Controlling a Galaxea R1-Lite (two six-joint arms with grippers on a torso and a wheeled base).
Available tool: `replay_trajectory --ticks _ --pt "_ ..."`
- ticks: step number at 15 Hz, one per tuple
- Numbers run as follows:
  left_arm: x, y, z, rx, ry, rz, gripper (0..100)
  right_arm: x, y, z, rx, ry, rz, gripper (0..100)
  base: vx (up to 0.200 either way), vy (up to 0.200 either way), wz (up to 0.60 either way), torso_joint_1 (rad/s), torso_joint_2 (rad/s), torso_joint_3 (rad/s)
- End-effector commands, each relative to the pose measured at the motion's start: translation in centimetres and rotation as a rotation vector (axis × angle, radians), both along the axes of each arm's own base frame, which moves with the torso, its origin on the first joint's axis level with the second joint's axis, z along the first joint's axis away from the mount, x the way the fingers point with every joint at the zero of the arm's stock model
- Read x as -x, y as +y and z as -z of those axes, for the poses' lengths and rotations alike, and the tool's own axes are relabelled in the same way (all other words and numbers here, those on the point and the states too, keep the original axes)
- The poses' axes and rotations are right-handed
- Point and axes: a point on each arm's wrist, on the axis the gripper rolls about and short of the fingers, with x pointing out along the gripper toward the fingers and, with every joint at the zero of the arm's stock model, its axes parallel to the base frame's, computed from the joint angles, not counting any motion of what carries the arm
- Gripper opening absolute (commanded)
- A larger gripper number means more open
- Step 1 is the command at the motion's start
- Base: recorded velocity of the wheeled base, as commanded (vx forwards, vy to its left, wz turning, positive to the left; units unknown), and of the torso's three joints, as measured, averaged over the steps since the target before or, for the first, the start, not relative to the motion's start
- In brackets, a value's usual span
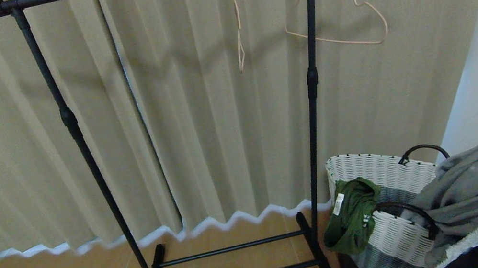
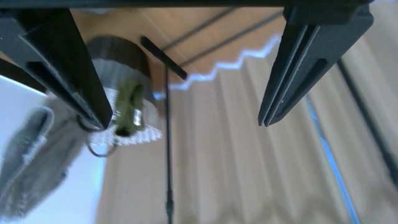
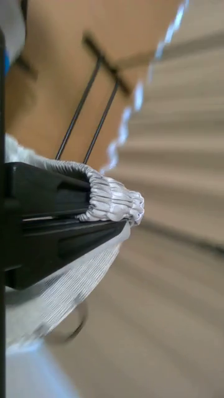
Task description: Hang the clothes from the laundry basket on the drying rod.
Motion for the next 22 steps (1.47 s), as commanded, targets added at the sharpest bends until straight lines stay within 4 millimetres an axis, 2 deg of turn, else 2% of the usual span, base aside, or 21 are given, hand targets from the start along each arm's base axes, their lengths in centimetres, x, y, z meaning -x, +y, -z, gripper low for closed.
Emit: replay_trajectory --ticks 1,3,4,5,7,9,11,13,14,15,17,20,22 --pt "-5.4 -0.3 -3.6 -0.007 0.178 0.092 100 -0.7 1.4 -1.8 -0.054 0.006 -0.118 0 0.000 0.000 0.00 0.000 0.00 0.000" --pt "-7.8 -0.7 -4.4 -0.016 0.205 0.146 100 -1.4 2.4 -2.9 -0.108 0.025 -0.175 0 0.000 0.000 0.00 0.000 0.00 0.000" --pt "-7.8 -0.7 -4.4 -0.016 0.205 0.146 100 -1.4 2.4 -2.9 -0.108 0.025 -0.175 0 0.000 0.000 0.00 0.000 0.00 0.000" --pt "-9.6 -1.7 -5.9 -0.028 0.219 0.236 100 -2.4 2.8 -3.5 -0.118 0.032 -0.180 0 0.000 0.000 0.00 0.000 0.00 0.000" --pt "-11.5 -3.3 -8.3 -0.039 0.209 0.315 100 -2.9 3.0 -4.2 -0.123 0.020 -0.185 0 0.000 0.000 0.00 0.000 0.00 0.000" --pt "-13.4 -6.7 -10.4 -0.058 0.210 0.371 100 -3.4 3.2 -5.1 -0.128 0.001 -0.186 0 0.000 0.000 0.00 0.000 0.00 0.000" --pt "-14.9 -11.3 -10.7 -0.103 0.251 0.401 100 -3.8 3.3 -5.8 -0.133 -0.019 -0.188 0 0.000 0.000 0.00 0.000 0.00 0.000" --pt "-15.8 -15.8 -9.5 -0.173 0.316 0.462 100 -3.8 3.3 -6.1 -0.148 -0.024 -0.187 0 0.000 0.000 0.00 0.000 0.00 0.000" --pt "-15.8 -15.8 -9.5 -0.173 0.316 0.462 100 -3.8 3.3 -6.1 -0.148 -0.024 -0.187 0 0.000 0.000 0.00 0.000 0.00 0.000" --pt "-17.0 -19.5 -7.8 -0.233 0.374 0.505 100 -3.8 3.3 -6.5 -0.172 -0.038 -0.187 0 0.000 0.000 0.00 0.000 0.00 0.000" --pt "-17.8 -22.4 -6.1 -0.262 0.395 0.512 100 -3.5 3.3 -7.5 -0.182 -0.076 -0.193 0 0.000 0.000 0.00 0.000 0.00 0.000" --pt "-19.0 -26.2 -2.3 -0.308 0.413 0.427 100 -2.7 3.6 -8.5 -0.197 -0.118 -0.244 0 0.000 0.000 0.00 0.000 0.00 0.000" --pt "-18.5 -27.9 -0.7 -0.304 0.441 0.435 100 -2.6 3.7 -8.5 -0.196 -0.114 -0.250 0 0.000 0.000 0.00 0.000 0.00 0.000"
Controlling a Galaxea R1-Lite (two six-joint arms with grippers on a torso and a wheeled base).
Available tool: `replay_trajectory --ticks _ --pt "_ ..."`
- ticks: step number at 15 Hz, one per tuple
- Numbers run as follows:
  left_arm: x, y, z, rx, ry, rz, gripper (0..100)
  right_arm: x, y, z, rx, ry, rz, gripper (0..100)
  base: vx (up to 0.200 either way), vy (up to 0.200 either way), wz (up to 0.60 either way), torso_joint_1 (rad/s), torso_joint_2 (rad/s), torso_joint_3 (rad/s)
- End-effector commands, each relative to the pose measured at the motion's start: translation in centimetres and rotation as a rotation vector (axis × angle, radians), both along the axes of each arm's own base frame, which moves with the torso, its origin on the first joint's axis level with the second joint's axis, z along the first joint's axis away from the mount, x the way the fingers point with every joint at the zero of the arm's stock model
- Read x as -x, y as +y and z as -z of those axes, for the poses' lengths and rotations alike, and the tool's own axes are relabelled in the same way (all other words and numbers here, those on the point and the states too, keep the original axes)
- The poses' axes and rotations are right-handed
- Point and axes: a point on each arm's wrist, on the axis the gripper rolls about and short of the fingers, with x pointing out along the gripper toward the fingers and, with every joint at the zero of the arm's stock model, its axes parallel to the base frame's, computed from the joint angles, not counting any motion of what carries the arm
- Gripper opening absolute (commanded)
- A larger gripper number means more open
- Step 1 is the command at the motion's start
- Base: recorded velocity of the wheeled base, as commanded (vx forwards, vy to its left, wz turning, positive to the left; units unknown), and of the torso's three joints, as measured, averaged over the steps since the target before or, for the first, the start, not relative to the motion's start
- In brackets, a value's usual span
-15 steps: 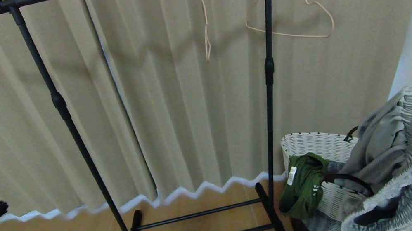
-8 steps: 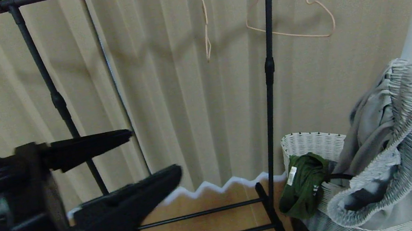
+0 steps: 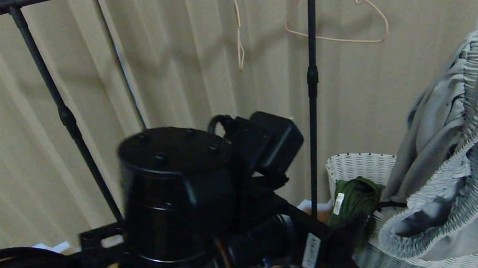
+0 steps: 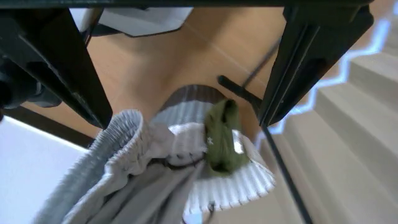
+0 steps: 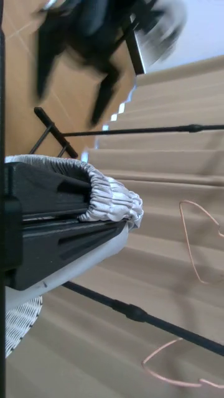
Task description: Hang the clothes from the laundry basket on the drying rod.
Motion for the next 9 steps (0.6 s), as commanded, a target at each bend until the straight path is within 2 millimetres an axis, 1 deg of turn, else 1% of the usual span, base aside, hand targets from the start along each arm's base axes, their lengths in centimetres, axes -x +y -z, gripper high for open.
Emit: replay_trajectory --ticks 1,2,3,7,8,9 --pt "0.2 -3.1 3.7 -0.068 0.063 0.028 100 0.2 0.0 -0.1 -0.003 -0.007 -0.007 0 0.000 0.000 0.00 0.000 0.00 0.000" --pt "0.6 -3.9 4.1 -0.059 0.075 0.047 100 0.3 0.0 -0.2 -0.004 -0.010 -0.008 0 0.000 0.000 0.00 0.000 0.00 0.000" --pt "0.4 -4.8 4.4 -0.045 0.079 0.046 100 0.3 0.1 -0.4 -0.007 -0.016 -0.017 0 0.000 0.000 0.00 0.000 0.00 0.000" --pt "-1.4 -8.1 5.4 0.035 0.130 0.008 100 0.7 0.2 -0.9 -0.016 -0.035 -0.036 0 0.000 0.000 0.00 0.000 0.00 0.000" --pt "-2.0 -8.7 5.8 0.040 0.136 -0.019 100 1.0 0.1 -0.9 -0.018 -0.041 -0.036 0 0.000 0.000 0.00 0.000 0.00 0.000" --pt "-2.6 -8.8 6.1 0.037 0.132 -0.049 100 1.1 0.0 -1.0 -0.019 -0.044 -0.036 0 0.000 0.000 0.00 0.000 0.00 0.000"
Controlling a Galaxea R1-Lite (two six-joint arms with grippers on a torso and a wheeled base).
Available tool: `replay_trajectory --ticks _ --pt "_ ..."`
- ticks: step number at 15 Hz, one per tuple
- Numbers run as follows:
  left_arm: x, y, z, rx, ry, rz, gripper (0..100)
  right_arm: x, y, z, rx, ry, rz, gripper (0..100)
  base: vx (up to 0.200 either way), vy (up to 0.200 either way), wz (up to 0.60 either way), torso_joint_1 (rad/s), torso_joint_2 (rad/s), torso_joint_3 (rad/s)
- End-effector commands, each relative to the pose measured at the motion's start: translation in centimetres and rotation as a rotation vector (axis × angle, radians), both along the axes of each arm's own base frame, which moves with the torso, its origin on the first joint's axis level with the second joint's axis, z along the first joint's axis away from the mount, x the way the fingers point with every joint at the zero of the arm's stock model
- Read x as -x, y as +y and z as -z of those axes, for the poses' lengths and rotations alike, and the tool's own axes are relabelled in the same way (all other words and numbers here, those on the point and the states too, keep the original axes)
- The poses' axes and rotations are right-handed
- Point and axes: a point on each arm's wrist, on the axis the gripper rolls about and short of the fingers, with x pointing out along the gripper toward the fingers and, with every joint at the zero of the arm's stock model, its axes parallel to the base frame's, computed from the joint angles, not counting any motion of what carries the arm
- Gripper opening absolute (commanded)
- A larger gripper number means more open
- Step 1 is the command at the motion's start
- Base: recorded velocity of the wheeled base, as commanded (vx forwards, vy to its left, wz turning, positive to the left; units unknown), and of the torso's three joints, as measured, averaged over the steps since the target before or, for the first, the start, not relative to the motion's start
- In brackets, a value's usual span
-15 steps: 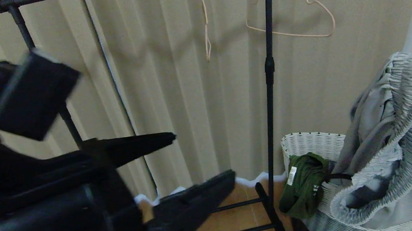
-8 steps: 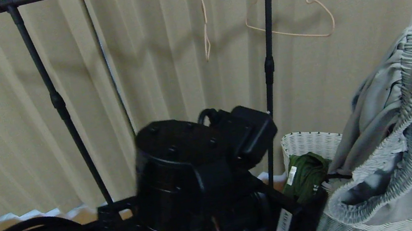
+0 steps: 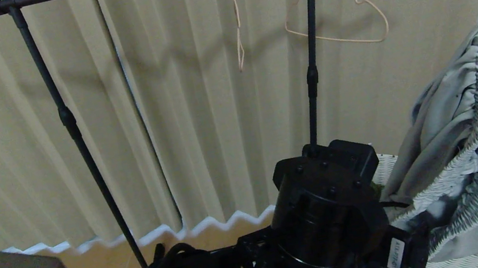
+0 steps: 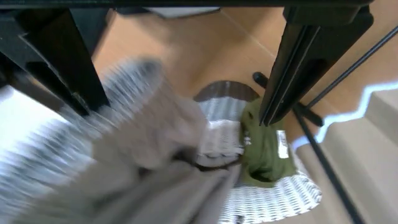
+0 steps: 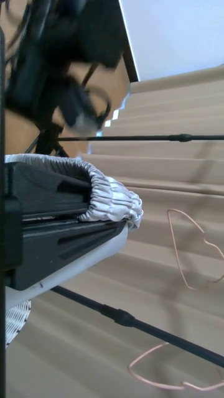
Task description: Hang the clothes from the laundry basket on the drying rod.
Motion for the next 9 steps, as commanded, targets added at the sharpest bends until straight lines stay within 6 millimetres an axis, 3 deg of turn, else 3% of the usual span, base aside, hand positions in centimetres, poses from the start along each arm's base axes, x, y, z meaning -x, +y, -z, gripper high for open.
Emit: replay_trajectory --ticks 1,5,6,9 --pt "-1.4 -1.1 1.9 -0.033 0.012 -0.044 100 0.4 -0.2 -0.2 -0.005 -0.012 -0.001 0 0.000 0.000 0.00 0.000 0.00 0.000" --pt "-1.4 -0.8 2.7 -0.062 0.022 -0.057 100 0.6 -0.3 -0.3 -0.008 -0.021 0.000 0 0.000 0.000 0.00 0.000 0.00 0.000" --pt "-1.3 -0.8 2.8 -0.067 0.025 -0.055 0 0.6 -0.3 -0.3 -0.008 -0.021 0.000 0 0.000 0.000 0.00 0.000 0.00 0.000" --pt "-1.2 -0.7 2.8 -0.069 0.021 -0.057 0 0.6 -0.3 -0.2 -0.007 -0.017 0.002 0 0.000 0.000 0.00 0.000 0.00 0.000"
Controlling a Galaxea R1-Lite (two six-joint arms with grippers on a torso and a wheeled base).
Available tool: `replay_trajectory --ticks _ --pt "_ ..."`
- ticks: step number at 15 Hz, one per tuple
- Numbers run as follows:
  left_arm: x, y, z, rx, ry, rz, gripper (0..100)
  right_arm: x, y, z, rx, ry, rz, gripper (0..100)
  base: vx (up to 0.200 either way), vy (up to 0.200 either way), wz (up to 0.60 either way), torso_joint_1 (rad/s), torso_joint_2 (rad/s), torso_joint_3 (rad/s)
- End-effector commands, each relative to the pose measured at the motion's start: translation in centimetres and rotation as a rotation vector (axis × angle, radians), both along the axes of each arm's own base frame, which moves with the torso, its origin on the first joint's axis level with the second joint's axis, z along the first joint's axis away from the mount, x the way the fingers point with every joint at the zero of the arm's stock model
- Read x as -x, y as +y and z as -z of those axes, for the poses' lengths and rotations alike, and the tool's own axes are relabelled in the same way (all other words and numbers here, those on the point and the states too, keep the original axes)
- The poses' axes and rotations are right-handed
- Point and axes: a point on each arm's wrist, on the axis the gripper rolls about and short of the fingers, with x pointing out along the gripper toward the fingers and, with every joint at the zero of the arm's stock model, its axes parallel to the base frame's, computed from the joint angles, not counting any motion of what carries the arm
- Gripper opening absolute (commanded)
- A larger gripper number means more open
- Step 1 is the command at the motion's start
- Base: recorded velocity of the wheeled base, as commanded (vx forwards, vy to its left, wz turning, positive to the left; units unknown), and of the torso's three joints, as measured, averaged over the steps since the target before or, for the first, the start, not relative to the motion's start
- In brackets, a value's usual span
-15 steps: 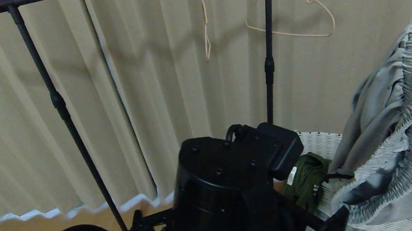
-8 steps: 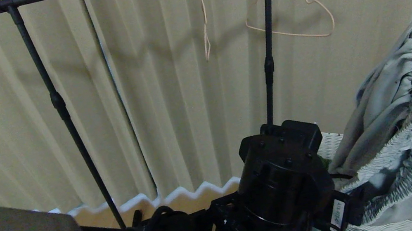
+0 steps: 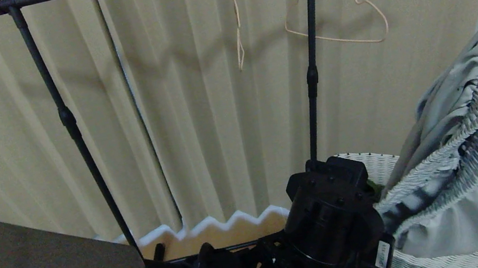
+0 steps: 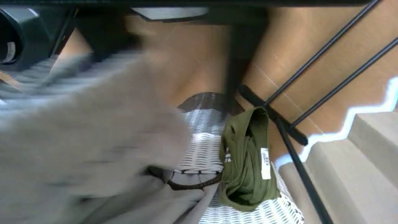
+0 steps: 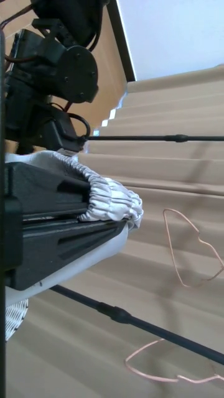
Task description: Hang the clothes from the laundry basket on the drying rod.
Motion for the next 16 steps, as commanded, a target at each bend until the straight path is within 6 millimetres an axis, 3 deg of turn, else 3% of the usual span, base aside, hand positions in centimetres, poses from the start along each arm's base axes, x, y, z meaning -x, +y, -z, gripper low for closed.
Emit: replay_trajectory --ticks 1,6,9,10,12,13,14,16 --pt "0.0 0.0 -0.3 0.007 -0.015 -0.022 0 0.0 0.0 0.1 0.001 0.003 -0.001 0 0.000 0.000 0.00 0.000 0.00 0.000" --pt "0.4 1.6 -0.5 -0.096 -0.128 -0.146 0 -0.9 0.4 0.4 0.012 0.028 -0.001 0 0.000 0.000 0.00 0.000 0.00 0.000" --pt "1.5 4.5 -3.9 -0.037 -0.157 -0.157 0 -2.3 1.1 0.4 0.026 0.053 0.000 0 0.000 0.000 0.00 0.000 0.00 0.000" --pt "1.7 7.1 -7.0 0.025 -0.203 -0.186 0 -3.0 1.4 0.1 0.028 0.055 -0.002 0 0.000 0.000 0.00 0.000 0.00 0.000" --pt "2.4 9.7 -9.6 0.057 -0.242 -0.208 0 -3.4 1.7 -0.5 0.025 0.044 -0.006 0 0.000 0.000 0.00 0.000 0.00 0.000" --pt "3.9 12.7 -12.4 0.086 -0.262 -0.203 0 -3.2 2.0 -1.9 0.008 0.003 -0.030 0 0.000 0.000 0.00 0.000 0.00 0.000" --pt "5.1 14.5 -13.9 0.102 -0.263 -0.168 0 -3.3 2.3 -2.6 0.000 -0.014 -0.049 0 0.000 0.000 0.00 0.000 0.00 0.000" --pt "6.5 16.5 -15.9 0.124 -0.284 -0.111 0 -3.8 2.8 -3.1 -0.003 -0.021 -0.063 0 0.000 0.000 0.00 0.000 0.00 0.000"
